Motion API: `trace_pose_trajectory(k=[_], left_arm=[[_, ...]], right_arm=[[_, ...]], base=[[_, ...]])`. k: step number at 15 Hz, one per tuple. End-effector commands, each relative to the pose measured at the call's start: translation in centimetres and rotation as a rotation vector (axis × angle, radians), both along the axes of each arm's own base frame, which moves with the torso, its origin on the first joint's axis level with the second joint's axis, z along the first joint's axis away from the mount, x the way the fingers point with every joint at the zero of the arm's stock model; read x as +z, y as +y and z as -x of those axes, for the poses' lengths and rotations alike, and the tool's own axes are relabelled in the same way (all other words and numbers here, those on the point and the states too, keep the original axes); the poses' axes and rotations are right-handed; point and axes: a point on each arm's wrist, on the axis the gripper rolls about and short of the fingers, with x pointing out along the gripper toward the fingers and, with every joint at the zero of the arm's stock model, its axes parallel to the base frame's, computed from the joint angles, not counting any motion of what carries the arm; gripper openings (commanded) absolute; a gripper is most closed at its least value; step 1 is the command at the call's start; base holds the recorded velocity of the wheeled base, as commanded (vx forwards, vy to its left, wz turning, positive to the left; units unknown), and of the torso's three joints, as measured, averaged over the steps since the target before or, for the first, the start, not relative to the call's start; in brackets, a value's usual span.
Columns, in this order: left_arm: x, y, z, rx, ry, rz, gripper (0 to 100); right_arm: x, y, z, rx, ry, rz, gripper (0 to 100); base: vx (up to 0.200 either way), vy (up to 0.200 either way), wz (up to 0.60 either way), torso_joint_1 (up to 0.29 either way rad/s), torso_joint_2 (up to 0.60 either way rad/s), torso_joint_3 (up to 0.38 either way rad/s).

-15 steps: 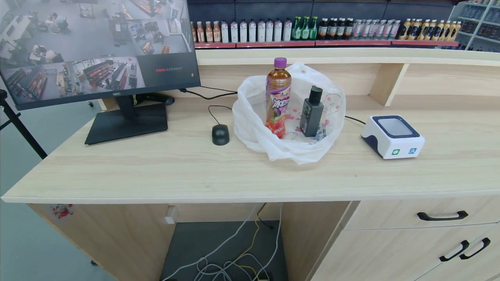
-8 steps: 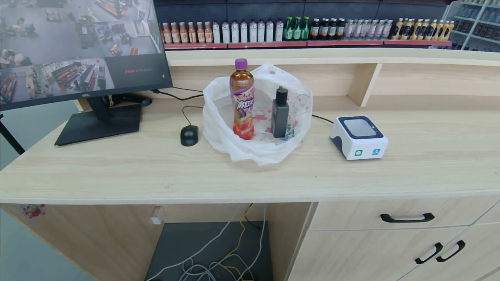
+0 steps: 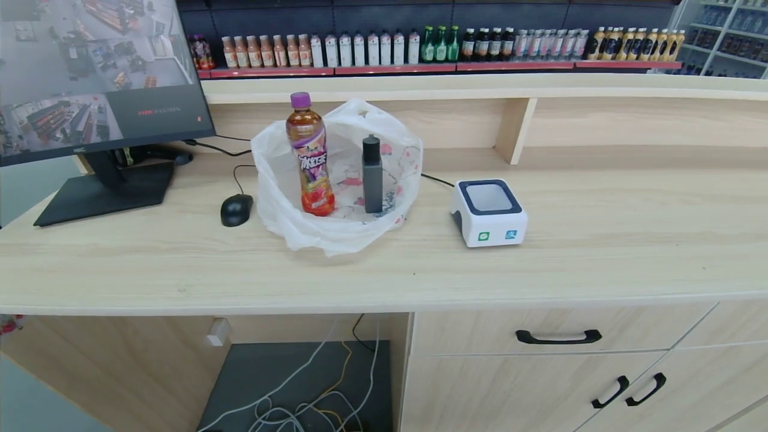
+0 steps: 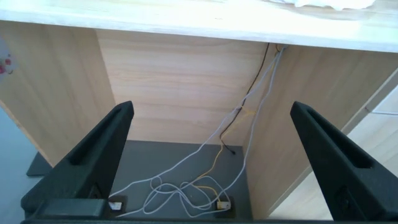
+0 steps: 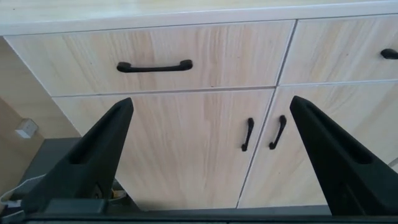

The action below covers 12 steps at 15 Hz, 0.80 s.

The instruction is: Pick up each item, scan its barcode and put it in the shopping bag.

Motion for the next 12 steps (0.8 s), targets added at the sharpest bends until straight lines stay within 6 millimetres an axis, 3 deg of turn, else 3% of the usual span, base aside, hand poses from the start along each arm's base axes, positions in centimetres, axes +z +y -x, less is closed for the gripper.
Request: trace_pose_trajectory(k=[1, 10, 12], left_arm=[[0.0, 0.0, 0.0, 0.0, -0.001, 0.0, 100], [0.0, 0.0, 0.0, 0.0, -0.001, -0.001, 100], [0.02, 0.0, 0.0, 0.0, -0.002, -0.006, 100]], right_arm=[[-0.01, 0.0, -0.01, 0.0, 0.001, 0.0, 100], [-0.01, 0.0, -0.01, 0.001, 0.002, 0.001, 100], [0.01, 0.0, -0.01, 0.001, 0.0, -0.002, 100]], base=[[0.0, -0.2, 0.0, 0.007, 0.01, 0.002], [0.0, -0.2, 0.0, 0.002, 0.0, 0.001], [0.0, 0.0, 0.0, 0.0, 0.0, 0.0]])
